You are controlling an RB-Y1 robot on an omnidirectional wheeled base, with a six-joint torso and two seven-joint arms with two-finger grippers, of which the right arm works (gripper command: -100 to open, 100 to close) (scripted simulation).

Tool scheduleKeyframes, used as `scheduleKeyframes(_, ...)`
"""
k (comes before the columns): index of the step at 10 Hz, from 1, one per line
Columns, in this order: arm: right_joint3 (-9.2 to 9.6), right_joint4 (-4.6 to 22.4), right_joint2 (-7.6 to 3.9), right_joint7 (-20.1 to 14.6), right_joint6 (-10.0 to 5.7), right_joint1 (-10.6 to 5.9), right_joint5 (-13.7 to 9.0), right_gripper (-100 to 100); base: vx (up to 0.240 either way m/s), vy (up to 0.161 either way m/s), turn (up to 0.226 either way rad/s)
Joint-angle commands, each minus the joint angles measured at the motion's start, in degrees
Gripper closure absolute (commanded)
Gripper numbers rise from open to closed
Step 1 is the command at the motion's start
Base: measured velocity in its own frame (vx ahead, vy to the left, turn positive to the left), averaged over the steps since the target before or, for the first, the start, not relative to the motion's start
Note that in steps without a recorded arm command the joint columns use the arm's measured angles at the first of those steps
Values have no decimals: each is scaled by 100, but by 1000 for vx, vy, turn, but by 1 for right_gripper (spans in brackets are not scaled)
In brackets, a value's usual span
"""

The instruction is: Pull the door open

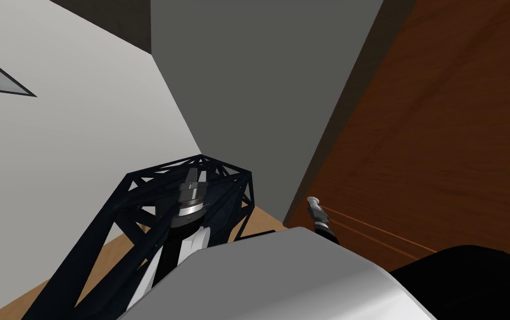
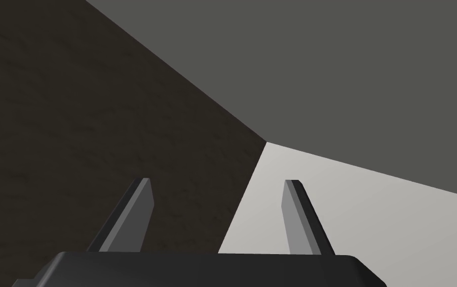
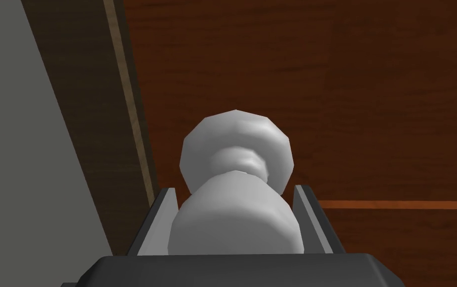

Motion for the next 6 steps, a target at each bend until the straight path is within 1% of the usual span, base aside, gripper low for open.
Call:
scheduleKeyframes(1,108,-62,-7,-44,-8,41,65,100,-205,4,65)
scheduleKeyframes(4,305,-162,-62,-149,-30,94,188,100,-214,28,50)
scheduleKeyframes(6,469,-245,-107,-237,-47,139,290,100,-250,23,61)
